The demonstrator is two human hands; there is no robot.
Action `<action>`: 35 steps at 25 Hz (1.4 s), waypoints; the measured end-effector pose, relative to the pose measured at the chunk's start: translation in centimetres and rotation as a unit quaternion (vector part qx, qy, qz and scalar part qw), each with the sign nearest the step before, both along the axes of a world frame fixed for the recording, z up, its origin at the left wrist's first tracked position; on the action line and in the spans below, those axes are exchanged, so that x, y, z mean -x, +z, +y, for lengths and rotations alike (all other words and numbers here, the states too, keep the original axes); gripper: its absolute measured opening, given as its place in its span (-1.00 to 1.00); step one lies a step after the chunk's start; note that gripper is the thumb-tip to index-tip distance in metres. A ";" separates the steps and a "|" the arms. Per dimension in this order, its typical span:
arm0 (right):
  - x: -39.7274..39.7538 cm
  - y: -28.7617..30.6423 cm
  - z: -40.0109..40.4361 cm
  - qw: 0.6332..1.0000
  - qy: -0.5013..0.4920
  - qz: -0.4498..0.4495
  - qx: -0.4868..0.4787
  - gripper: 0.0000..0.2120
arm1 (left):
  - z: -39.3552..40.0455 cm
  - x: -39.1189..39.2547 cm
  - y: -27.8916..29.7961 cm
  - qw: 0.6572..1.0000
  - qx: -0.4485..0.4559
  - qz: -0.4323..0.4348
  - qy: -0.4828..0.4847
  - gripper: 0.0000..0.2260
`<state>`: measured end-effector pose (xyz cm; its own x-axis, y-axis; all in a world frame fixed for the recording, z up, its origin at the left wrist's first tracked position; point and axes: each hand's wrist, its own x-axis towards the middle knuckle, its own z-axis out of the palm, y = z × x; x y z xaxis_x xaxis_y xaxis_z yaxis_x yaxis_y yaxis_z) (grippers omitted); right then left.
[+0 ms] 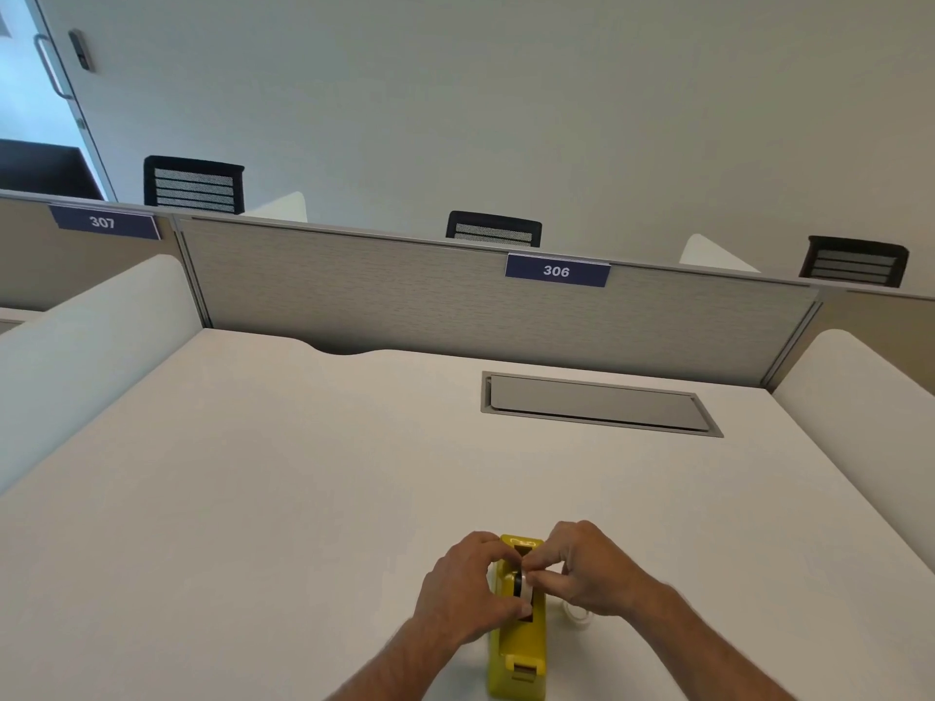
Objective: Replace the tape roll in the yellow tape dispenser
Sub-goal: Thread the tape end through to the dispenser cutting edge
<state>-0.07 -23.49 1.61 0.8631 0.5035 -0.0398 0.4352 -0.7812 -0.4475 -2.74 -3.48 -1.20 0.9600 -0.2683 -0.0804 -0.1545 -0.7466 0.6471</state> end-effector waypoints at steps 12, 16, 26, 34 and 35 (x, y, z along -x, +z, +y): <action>-0.3 -0.6 -0.3 0.999 0.016 -0.026 0.010 -0.81 | 0.1 0.0 0.3 1.000 0.005 -0.002 -0.003 -0.51; -0.1 -0.4 -0.4 1.000 0.019 0.003 -0.007 -0.78 | 0.1 0.1 0.3 1.000 0.003 -0.002 -0.005 -0.52; -0.5 0.0 -0.5 0.999 0.009 0.026 -0.036 -0.81 | 0.0 0.0 0.3 1.000 -0.004 0.003 -0.003 -0.50; -0.6 0.0 -0.3 1.000 0.024 -0.006 -0.004 -0.81 | 0.0 -0.1 0.0 1.000 -0.005 0.004 0.000 -0.48; -0.6 0.0 -0.4 1.000 0.025 -0.006 -0.004 -0.81 | -0.1 -0.1 0.0 1.000 -0.006 0.006 0.000 -0.48</action>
<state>0.55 -23.84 1.63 0.8376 0.5457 -0.0251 0.4788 -0.7555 -0.4473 -2.63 -3.55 -1.23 0.9589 -0.2676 -0.0944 -0.1476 -0.7545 0.6395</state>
